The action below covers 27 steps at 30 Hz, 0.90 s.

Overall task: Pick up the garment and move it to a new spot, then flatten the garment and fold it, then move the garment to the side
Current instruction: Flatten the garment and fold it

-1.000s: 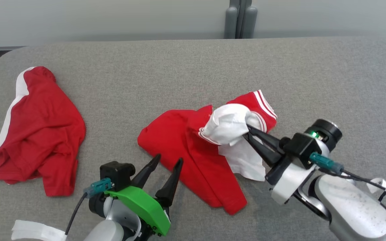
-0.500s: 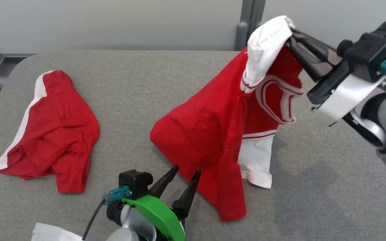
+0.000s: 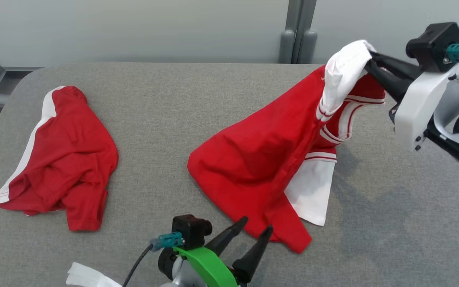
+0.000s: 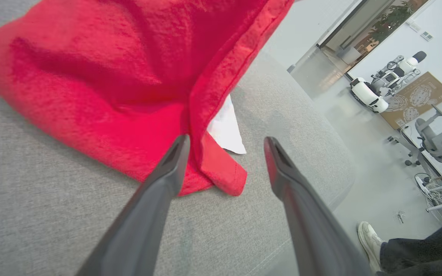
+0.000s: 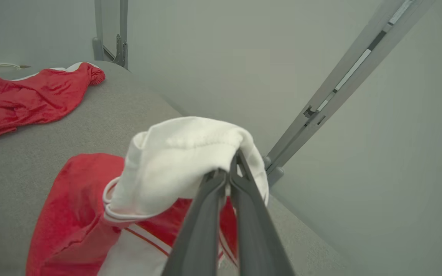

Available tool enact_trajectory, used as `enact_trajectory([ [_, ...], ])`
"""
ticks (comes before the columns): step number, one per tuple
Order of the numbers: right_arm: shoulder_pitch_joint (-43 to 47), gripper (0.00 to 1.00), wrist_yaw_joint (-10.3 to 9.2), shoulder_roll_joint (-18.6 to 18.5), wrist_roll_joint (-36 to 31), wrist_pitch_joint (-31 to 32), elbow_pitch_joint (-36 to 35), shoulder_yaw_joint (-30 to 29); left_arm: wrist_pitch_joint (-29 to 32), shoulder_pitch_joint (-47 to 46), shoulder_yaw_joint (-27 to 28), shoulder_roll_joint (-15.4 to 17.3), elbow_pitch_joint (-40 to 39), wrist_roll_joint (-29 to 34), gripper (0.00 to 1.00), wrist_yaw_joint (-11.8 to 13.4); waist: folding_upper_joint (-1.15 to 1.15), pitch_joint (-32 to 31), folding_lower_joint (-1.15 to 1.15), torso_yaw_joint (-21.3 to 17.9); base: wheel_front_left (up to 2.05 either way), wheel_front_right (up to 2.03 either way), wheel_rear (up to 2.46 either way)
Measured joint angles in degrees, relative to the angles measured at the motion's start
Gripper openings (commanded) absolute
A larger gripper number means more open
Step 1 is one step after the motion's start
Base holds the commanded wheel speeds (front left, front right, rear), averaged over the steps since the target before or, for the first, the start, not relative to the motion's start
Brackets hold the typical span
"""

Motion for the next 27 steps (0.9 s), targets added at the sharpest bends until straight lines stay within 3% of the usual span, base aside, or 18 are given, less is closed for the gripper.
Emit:
enact_trajectory([
  [4,1.5,0.00,0.00,0.2,1.6,2.0,0.4,1.2,1.4,0.0,-2.5,-0.5,0.0,-1.1,1.00,-1.9,0.00,0.9,0.00,-0.7,0.00,0.00,0.00],
  [13,-0.3,0.00,-1.27,0.1,0.6,0.9,0.8,-3.4,1.7,-3.7,-3.1,-1.3,4.2,-2.1,1.00,-1.9,0.00,4.8,0.00,-3.2,0.00,0.00,0.00],
  [27,-1.1,0.00,-3.07,1.6,-1.4,-2.3,1.8,-3.7,0.5,-9.7,-5.8,-1.5,10.8,-0.7,1.00,-1.6,0.00,11.5,0.00,-7.8,0.00,0.00,0.00],
])
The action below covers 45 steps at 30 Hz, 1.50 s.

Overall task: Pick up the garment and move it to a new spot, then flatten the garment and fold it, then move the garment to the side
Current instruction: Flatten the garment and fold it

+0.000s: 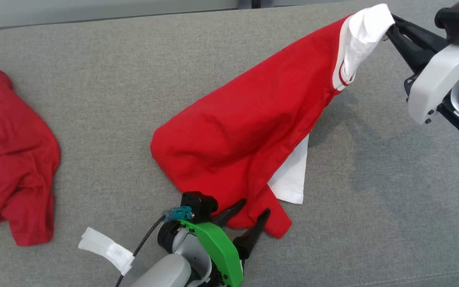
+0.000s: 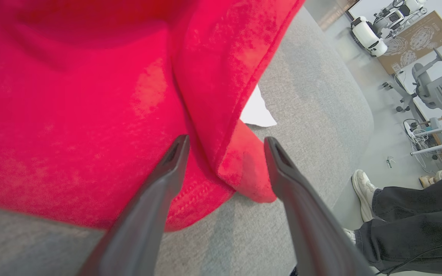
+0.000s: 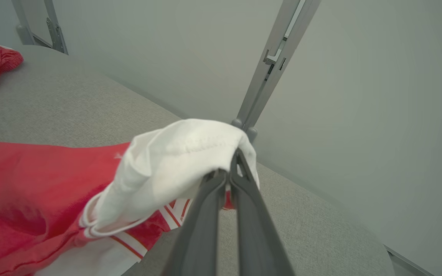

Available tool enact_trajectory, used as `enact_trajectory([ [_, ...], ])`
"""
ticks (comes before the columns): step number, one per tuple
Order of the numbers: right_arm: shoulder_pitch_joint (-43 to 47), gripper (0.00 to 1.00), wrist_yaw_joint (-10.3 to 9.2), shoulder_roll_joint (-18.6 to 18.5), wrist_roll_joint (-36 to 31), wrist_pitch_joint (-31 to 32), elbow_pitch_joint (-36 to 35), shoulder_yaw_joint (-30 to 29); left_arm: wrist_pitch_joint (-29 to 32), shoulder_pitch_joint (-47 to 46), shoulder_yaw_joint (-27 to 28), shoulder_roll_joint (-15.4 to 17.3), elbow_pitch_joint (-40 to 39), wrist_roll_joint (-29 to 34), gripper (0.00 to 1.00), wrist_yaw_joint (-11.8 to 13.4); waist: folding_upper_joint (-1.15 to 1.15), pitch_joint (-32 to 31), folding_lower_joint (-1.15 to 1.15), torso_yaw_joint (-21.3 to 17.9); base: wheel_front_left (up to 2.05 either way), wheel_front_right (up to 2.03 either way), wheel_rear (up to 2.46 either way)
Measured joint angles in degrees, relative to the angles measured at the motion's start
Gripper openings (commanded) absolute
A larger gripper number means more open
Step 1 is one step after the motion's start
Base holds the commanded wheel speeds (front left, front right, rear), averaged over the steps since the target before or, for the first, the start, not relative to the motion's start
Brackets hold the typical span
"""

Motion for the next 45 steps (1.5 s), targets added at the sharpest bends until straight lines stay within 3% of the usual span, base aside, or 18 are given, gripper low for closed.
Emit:
enact_trajectory([
  [4,-0.9,0.00,-0.66,0.0,-0.8,-1.1,0.6,-0.5,-0.7,-1.4,-1.1,0.0,1.7,0.0,1.00,0.0,0.00,1.5,0.00,-0.8,0.00,0.00,0.00],
  [32,-4.4,0.00,-0.58,1.1,-2.5,-4.0,3.3,0.0,-3.7,-5.8,-12.1,-0.1,5.4,-4.1,1.00,-1.0,0.00,2.2,0.00,-1.0,0.00,0.00,0.00],
  [33,-4.4,0.00,-0.58,1.1,-2.5,-4.0,3.3,0.0,-3.8,-6.0,-12.4,-0.1,5.5,-4.2,0.93,-1.0,0.00,2.2,0.00,-1.0,0.00,0.00,0.00],
  [34,-4.5,0.00,-0.57,1.1,-2.5,-4.0,3.3,0.1,-4.0,-6.1,-12.6,-0.1,5.6,-4.5,0.71,-1.0,0.00,2.2,0.00,-1.1,0.00,0.00,0.00],
  [36,-4.6,0.00,-0.57,1.1,-2.6,-4.0,3.4,0.1,-4.2,-6.4,-13.0,-0.1,5.8,-5.1,0.00,-1.0,0.00,2.2,0.00,-1.2,0.00,0.00,0.00],
  [45,-4.7,0.00,-1.12,0.9,-2.8,-6.2,5.1,-1.3,-4.1,-7.0,-14.6,-0.2,7.9,-6.8,0.00,-1.0,0.00,1.2,0.00,-0.9,0.00,0.00,0.00],
])
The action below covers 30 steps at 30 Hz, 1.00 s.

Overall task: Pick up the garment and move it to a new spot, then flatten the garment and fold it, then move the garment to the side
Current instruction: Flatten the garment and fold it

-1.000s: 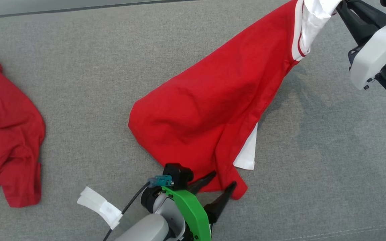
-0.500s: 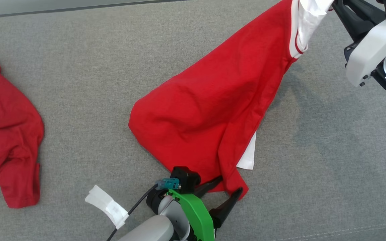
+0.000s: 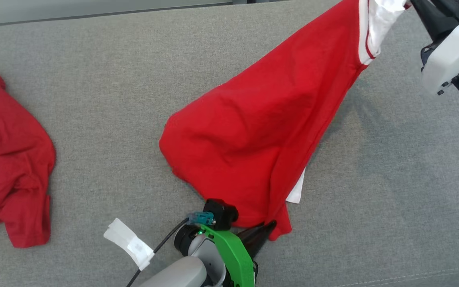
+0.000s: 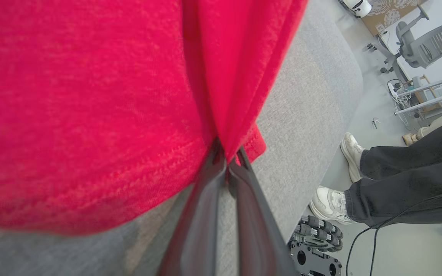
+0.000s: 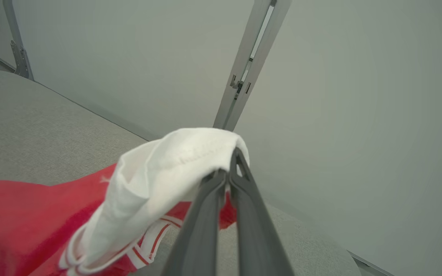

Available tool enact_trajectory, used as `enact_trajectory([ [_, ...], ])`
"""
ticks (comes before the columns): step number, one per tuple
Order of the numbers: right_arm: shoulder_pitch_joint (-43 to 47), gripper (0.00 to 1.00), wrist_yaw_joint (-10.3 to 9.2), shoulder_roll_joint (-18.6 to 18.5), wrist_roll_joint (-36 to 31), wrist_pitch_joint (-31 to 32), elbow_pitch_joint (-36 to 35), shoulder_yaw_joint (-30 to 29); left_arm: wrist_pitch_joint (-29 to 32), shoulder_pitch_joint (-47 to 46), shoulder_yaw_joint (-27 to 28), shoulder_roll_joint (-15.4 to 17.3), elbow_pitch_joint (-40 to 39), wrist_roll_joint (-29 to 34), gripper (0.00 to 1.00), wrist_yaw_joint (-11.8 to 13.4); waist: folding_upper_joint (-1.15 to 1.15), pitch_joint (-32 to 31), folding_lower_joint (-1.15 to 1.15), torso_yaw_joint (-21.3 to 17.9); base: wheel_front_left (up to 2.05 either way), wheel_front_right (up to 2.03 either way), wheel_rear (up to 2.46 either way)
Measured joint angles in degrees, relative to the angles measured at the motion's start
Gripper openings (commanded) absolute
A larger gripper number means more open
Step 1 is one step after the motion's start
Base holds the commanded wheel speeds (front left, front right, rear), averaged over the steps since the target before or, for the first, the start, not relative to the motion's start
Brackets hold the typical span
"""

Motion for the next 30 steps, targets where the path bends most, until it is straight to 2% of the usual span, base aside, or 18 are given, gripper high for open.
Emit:
enact_trajectory([
  [5,0.8,0.00,-1.64,-0.8,0.5,-2.2,0.5,-2.8,-0.5,-0.1,4.8,-0.1,-0.1,-2.9,0.00,0.0,0.00,-1.1,0.00,1.0,0.00,0.00,0.00],
  [9,2.5,0.00,-2.79,-0.6,1.8,-4.5,0.0,-5.0,-2.2,-1.6,8.2,2.3,-2.7,-3.0,0.00,0.0,0.00,-2.1,0.00,1.7,0.00,0.00,0.00],
  [14,5.6,0.00,-5.05,0.3,4.1,-9.2,-3.4,-8.5,-4.4,-6.8,12.8,9.6,-11.5,-1.7,0.00,0.2,0.00,-4.5,0.00,3.0,0.00,0.00,0.00],
  [23,11.6,0.00,-6.60,0.7,10.0,-13.4,-16.8,-15.0,-3.7,-7.4,18.6,22.5,-33.9,-1.0,0.00,0.3,0.00,-10.0,0.00,4.0,0.00,0.00,0.00],
  [26,13.8,0.00,-6.61,-1.3,11.6,-13.4,-22.8,-17.2,-2.9,-8.2,22.5,26.5,-41.7,-0.9,0.00,2.1,0.00,-11.6,0.00,3.9,0.00,0.00,0.00],
  [30,17.3,0.00,-7.16,-3.4,14.6,-11.8,-31.8,-20.9,-1.1,-8.4,28.0,31.7,-51.0,-1.3,0.00,6.1,0.00,-13.0,0.00,3.0,0.00,0.00,0.00],
])
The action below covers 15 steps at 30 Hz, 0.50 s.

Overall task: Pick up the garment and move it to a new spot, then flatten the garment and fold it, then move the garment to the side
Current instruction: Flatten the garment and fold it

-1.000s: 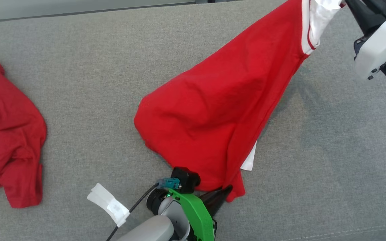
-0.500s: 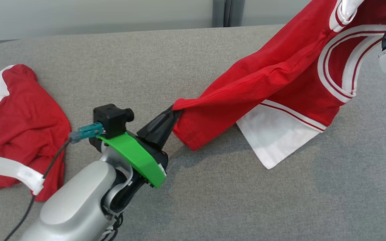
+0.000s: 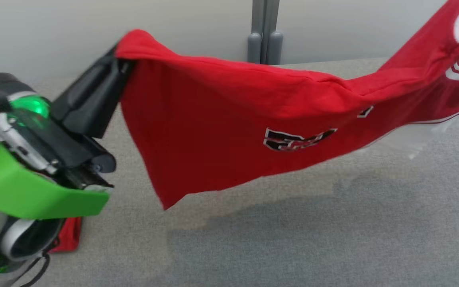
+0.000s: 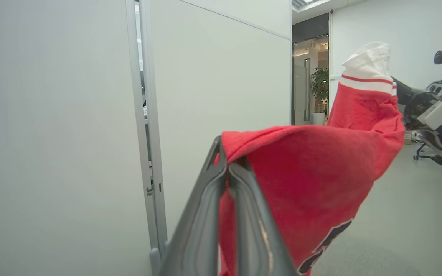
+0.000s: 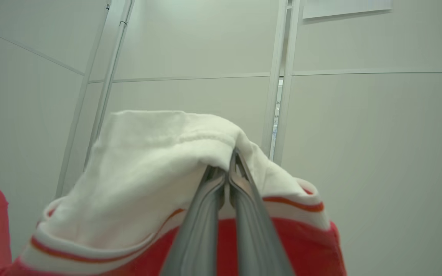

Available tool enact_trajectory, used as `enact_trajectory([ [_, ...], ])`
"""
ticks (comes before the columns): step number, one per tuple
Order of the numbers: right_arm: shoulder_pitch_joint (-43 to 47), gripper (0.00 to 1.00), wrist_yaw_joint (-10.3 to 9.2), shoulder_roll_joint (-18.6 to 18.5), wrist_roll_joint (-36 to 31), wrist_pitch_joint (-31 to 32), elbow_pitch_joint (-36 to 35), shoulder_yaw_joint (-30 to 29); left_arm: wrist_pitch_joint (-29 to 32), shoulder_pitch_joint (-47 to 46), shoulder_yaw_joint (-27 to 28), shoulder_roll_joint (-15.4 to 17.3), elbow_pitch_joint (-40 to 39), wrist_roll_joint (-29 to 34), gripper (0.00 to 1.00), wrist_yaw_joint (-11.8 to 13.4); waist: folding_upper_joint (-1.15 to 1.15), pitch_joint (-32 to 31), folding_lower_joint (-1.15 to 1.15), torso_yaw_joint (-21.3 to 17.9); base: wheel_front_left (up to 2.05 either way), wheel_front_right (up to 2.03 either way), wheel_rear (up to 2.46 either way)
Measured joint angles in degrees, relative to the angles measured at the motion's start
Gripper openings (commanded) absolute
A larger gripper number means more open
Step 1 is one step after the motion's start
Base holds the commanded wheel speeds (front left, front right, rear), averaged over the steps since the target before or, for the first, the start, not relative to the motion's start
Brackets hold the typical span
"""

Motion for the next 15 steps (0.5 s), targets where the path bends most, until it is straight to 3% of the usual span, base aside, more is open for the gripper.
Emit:
enact_trajectory([
  [1,1.3,0.00,-0.54,-0.4,1.9,0.8,-4.4,-2.5,0.9,0.0,3.2,1.8,-4.2,-1.6,0.00,2.2,0.00,-0.2,0.00,-0.7,0.00,0.00,0.00],
  [4,3.6,0.00,-1.51,-1.2,4.6,2.8,-8.7,-6.0,2.7,0.0,8.2,4.7,-8.8,-2.9,0.00,5.4,0.00,0.0,0.00,-1.9,0.00,0.00,0.00],
  [9,7.8,0.00,-1.91,-1.0,10.3,6.6,-11.1,-7.6,7.1,-0.1,12.6,5.7,-12.4,-11.0,0.00,5.6,0.00,2.2,0.00,-3.0,0.00,0.00,0.00],
  [12,8.4,0.00,-1.75,-0.4,13.1,9.3,-9.5,-3.6,10.7,-0.1,12.5,5.7,-8.1,-15.7,0.00,5.6,0.00,4.2,0.00,-3.2,0.00,0.00,0.00],
  [15,6.6,0.00,0.25,0.8,14.8,12.4,-5.5,4.5,14.3,-1.2,11.0,5.5,-0.1,-18.6,0.00,5.6,0.00,6.4,0.00,-3.1,0.00,0.00,0.00],
])
